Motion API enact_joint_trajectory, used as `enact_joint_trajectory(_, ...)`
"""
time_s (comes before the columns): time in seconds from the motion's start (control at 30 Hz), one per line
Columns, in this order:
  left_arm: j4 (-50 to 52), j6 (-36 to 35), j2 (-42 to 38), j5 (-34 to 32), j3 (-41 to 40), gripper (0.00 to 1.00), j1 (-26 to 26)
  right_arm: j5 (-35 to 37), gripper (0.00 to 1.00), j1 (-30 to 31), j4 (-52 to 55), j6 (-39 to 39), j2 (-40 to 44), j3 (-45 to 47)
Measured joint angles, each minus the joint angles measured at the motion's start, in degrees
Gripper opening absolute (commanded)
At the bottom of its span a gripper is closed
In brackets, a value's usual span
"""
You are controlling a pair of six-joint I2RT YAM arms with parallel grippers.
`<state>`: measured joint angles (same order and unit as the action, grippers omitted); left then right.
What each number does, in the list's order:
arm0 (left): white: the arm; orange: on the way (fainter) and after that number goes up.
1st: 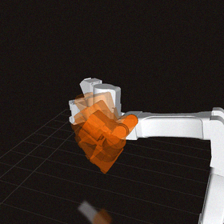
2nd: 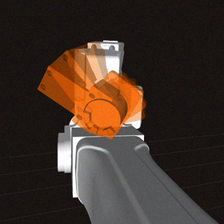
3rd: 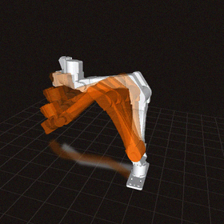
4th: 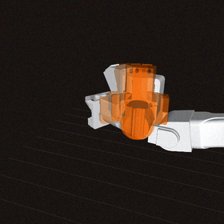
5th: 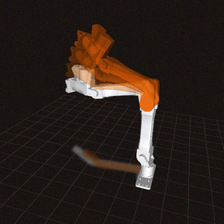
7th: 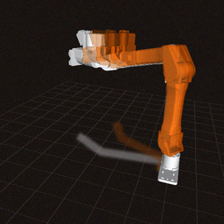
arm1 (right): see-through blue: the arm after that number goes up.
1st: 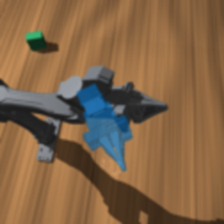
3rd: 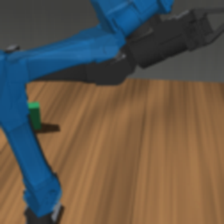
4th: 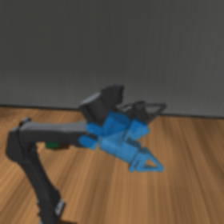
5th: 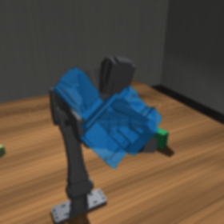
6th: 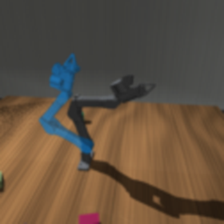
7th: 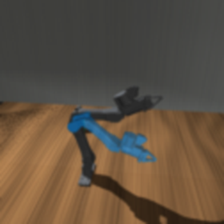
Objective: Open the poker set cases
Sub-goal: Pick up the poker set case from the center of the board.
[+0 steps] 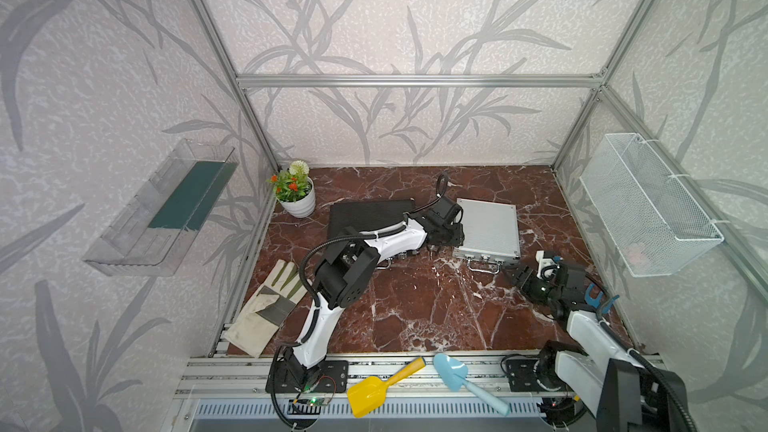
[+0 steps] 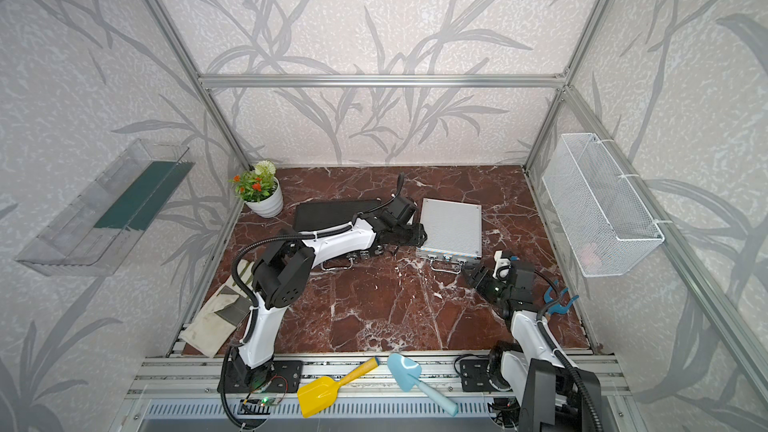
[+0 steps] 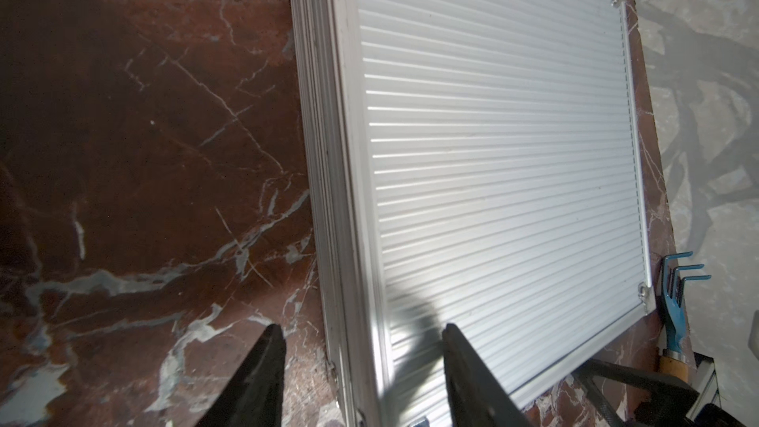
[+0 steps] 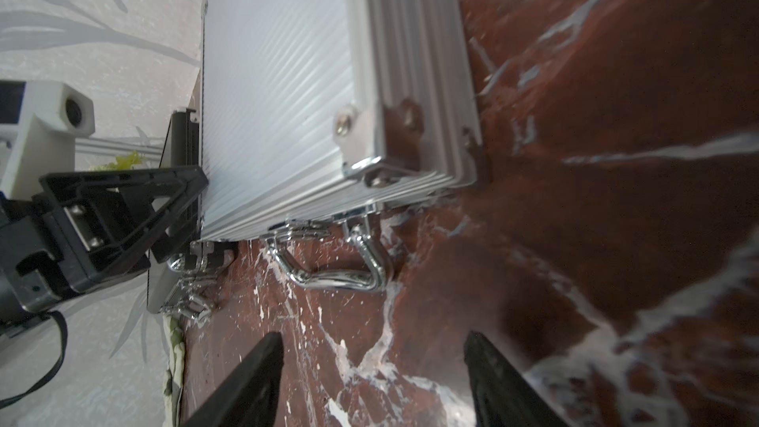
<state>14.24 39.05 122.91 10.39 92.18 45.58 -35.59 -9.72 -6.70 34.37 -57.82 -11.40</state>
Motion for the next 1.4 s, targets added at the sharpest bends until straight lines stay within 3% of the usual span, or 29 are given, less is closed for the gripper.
enact_joint_trajectory(0.1,-0.15,-0.02,0.0,0.37,0.0,0.51,0.0,0.63,0.68,3.54,-3.08,0.76,-3.32,0.0)
enact_joint_trajectory(0.4,-0.13,-0.02,0.0,1.64,0.0,0.49,0.0,0.87,0.67,3.8,-17.31,4.04,-15.76,-1.07)
enact_joint_trajectory(0.73,-0.09,-0.02,0.02,2.19,0.02,0.49,0.0,-1.44,0.58,4.81,-36.09,10.8,-27.32,-0.48)
enact_joint_trajectory(1.13,0.5,-0.02,0.09,2.16,0.35,0.49,0.0,-2.16,0.35,6.99,-41.27,18.71,-26.16,3.45)
enact_joint_trajectory(1.4,-0.15,-0.02,0.04,2.12,0.35,0.49,0.0,-0.63,0.13,6.84,-28.04,20.11,-17.18,2.71)
